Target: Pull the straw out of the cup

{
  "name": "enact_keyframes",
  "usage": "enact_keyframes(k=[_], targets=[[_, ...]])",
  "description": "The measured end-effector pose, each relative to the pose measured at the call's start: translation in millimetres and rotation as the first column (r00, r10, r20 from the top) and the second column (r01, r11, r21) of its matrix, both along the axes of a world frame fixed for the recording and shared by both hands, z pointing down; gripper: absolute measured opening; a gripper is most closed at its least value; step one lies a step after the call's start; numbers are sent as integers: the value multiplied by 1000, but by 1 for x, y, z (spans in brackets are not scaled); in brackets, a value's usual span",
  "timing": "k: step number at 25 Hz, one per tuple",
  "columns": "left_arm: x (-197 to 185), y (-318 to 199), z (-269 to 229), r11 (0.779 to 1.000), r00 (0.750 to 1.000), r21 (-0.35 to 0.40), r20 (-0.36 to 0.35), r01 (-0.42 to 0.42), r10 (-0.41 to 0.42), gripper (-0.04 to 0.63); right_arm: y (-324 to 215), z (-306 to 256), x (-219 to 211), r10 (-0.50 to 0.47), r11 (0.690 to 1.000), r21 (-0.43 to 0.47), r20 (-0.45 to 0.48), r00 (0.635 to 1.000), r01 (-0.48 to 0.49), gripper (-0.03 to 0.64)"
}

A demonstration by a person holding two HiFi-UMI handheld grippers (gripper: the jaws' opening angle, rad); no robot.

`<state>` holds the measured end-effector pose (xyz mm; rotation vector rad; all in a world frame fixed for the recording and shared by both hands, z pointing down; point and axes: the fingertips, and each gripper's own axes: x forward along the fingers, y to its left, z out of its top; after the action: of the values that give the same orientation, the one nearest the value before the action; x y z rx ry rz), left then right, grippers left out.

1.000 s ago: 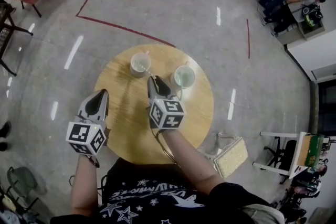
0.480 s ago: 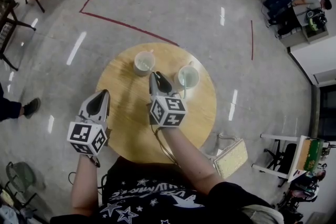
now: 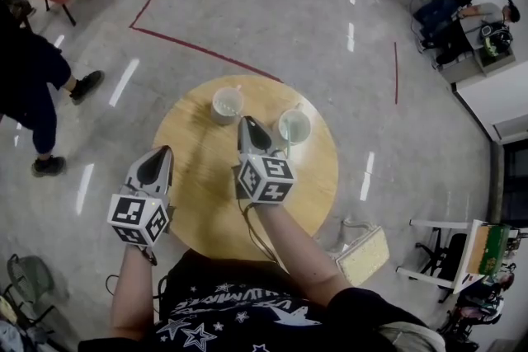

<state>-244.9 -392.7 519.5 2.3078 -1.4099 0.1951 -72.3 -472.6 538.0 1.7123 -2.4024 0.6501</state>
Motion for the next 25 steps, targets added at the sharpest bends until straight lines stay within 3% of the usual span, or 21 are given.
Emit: enact_keyframes(k=[14,25], targets=[[15,21,-30,999,1000,43,7,16,-17,5,16,-59,13,-2,993,116,63,998,-5,21],[37,73,-53,995,999,85,3,47,-47,6,66,-96,31,-60,981,189,95,994,41,21]])
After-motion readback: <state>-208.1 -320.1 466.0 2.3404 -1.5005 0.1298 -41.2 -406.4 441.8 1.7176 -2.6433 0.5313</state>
